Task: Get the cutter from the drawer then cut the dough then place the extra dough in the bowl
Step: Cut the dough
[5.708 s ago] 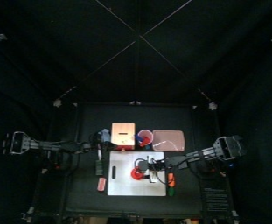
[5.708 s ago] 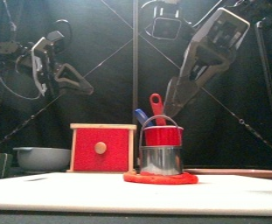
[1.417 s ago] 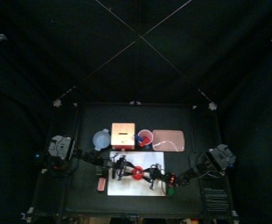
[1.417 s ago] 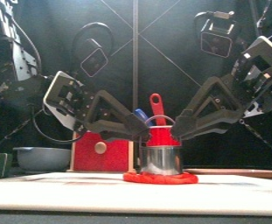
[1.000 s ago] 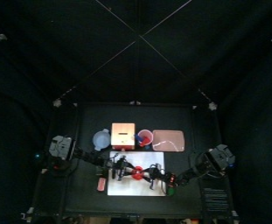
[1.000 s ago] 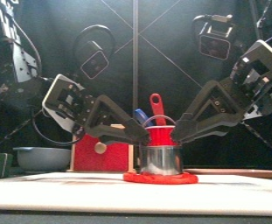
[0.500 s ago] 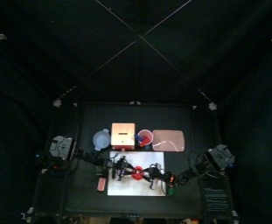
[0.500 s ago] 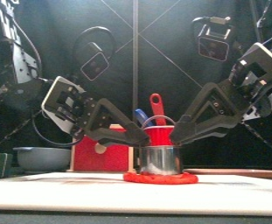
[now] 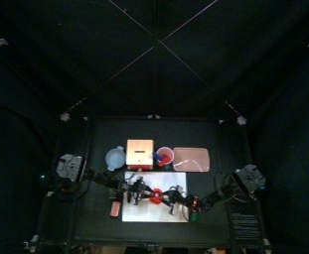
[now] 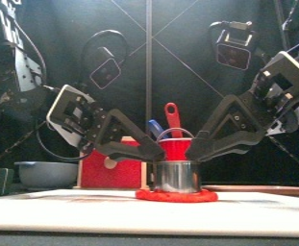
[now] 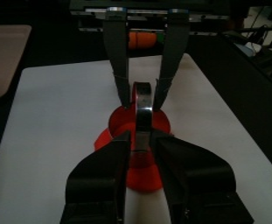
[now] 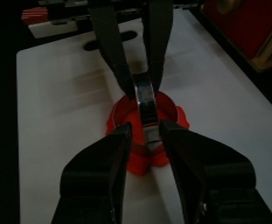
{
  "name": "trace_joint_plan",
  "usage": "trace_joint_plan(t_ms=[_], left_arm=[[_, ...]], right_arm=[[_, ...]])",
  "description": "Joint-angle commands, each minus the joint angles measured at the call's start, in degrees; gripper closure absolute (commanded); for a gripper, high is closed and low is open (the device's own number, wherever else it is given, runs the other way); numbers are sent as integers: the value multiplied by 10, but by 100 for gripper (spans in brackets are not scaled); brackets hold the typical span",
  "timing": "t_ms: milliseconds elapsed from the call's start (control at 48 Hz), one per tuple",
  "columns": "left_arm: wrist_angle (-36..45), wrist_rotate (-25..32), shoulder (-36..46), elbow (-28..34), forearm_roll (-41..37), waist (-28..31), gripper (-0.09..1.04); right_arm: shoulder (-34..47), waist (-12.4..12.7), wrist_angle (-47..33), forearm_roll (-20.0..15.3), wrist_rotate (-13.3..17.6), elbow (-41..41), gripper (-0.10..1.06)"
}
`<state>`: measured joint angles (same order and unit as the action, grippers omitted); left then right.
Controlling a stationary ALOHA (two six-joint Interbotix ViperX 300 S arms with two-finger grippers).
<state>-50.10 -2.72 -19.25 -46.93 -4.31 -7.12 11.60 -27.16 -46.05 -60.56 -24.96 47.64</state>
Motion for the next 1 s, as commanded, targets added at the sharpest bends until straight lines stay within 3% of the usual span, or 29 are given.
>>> trace_joint_plan(t_ms=[21,292,1000], left_arm=[[-2,-2,4,8,3,-1,28],[-1,-3,0,8,4,-1,29],[13,-3,-12,8,10,-2,40]], right_arm=[[-10,3,1,-1,0,-7,27],[-6,3,9,0,1,-7,44],[1,4,27,-3,1,-8,44]])
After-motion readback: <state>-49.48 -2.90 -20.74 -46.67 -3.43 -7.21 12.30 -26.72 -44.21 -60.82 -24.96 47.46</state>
